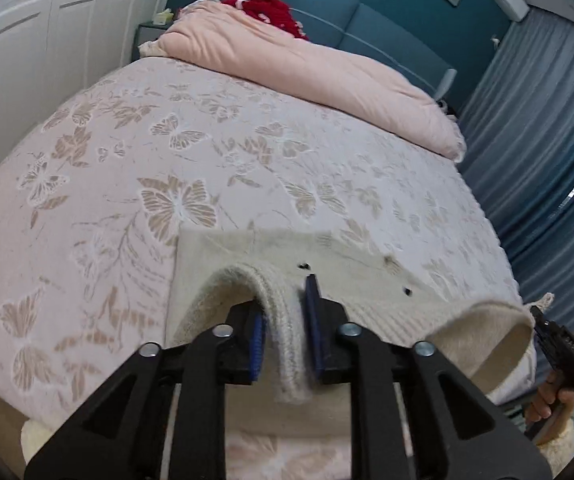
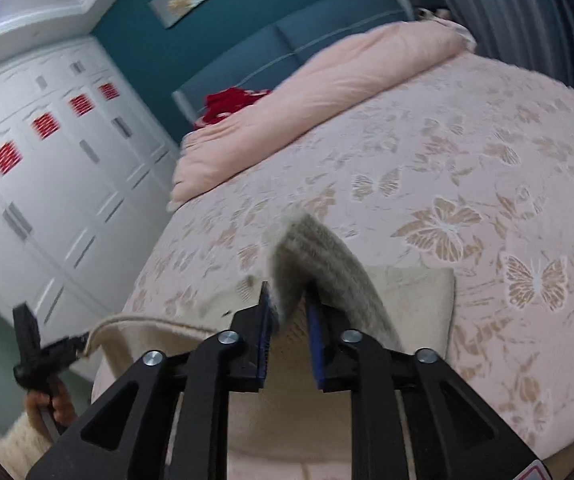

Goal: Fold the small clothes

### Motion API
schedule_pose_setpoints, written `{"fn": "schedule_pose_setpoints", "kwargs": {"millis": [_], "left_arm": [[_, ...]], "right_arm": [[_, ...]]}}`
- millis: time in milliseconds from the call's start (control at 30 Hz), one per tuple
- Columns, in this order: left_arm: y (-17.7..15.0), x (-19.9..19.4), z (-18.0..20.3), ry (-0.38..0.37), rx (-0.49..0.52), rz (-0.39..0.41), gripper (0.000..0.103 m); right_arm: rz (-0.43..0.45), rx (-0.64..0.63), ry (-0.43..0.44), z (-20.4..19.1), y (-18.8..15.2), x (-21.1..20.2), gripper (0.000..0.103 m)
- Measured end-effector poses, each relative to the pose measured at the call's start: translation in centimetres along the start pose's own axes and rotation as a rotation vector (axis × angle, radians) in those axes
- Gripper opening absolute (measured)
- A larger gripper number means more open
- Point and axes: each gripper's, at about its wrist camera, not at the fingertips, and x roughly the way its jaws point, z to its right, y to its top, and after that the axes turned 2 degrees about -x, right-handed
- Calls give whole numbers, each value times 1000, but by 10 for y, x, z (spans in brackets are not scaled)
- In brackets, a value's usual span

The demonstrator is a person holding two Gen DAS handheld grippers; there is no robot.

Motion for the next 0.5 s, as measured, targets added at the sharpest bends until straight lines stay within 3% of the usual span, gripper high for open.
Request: {"fn": "schedule_pose_setpoints", "kwargs": {"millis": [67, 133, 167, 200, 233, 300, 367, 500], "left_arm": [[6, 39, -13, 110, -89, -45, 68], [4, 54, -25, 167, -127, -59, 68], [2, 56, -30, 172, -124, -59, 73], [-2, 54, -35, 175, -113, -60, 85], [-5, 53, -38, 170, -101, -51, 90], [-9, 55, -42, 163, -59, -34, 93], [-6, 72, -40, 165, -23, -69, 93], [5, 121, -36, 146, 3, -150, 95]], "right_arm": [[-17, 63, -113, 14, 2, 29, 28], [-45, 66, -142, 18, -5, 38, 28], [-55, 55, -140, 18, -12, 38, 31], [-66, 23, -141, 17, -20, 36, 41], [-70, -18, -163, 16, -27, 36, 51], [-74, -115, -228, 16, -37, 38, 56], [-114, -169, -270, 21, -38, 53, 56], [-183, -121, -304, 42, -29, 96, 56]]}}
